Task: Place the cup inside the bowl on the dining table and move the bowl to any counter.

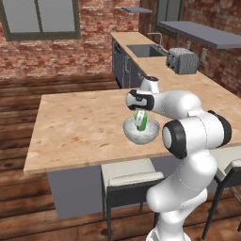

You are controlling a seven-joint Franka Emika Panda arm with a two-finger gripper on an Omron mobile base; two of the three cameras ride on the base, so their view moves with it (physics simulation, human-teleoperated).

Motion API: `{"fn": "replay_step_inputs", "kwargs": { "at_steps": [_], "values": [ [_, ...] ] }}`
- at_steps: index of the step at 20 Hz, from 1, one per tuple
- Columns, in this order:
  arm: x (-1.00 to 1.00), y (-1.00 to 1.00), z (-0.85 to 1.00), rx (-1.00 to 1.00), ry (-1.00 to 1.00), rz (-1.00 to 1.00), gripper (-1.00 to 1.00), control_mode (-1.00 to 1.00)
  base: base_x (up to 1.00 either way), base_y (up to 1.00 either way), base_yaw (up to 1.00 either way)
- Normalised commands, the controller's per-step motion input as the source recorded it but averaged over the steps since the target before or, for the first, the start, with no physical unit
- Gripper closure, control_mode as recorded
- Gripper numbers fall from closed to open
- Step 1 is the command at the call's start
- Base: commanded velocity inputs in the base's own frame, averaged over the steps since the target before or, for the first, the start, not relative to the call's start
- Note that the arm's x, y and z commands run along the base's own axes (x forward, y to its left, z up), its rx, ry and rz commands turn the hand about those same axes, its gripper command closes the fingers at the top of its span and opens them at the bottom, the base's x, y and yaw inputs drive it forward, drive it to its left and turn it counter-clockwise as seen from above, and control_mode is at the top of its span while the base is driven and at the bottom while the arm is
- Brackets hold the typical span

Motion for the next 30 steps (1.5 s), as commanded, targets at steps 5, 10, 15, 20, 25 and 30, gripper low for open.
{"fn": "replay_step_inputs", "kwargs": {
  "at_steps": [5, 10, 15, 20, 25, 30],
  "values": [
    [0.0, -0.09, -0.04, 0.0, 0.0, 0.06, 1.0, -1.0, 0.0, 0.0, 0.0],
    [0.0, -0.1, 0.0, 0.0, 0.0, 0.04, 1.0, -1.0, 0.0, 0.0, 0.0],
    [0.0, -0.04, -0.06, 0.0, 0.0, 0.04, 1.0, -1.0, 0.0, 0.0, 0.0],
    [0.0, 0.0, -0.07, 0.01, 0.0, 0.03, 1.0, -1.0, 0.0, 0.0, 0.0],
    [0.0, 0.0, -0.01, 0.02, 0.0, 0.03, 1.0, -1.0, 0.0, 0.0, 0.0],
    [0.0, 0.0, -0.06, 0.02, 0.0, 0.04, 1.0, -1.0, 0.0, 0.0, 0.0]
  ]
}}
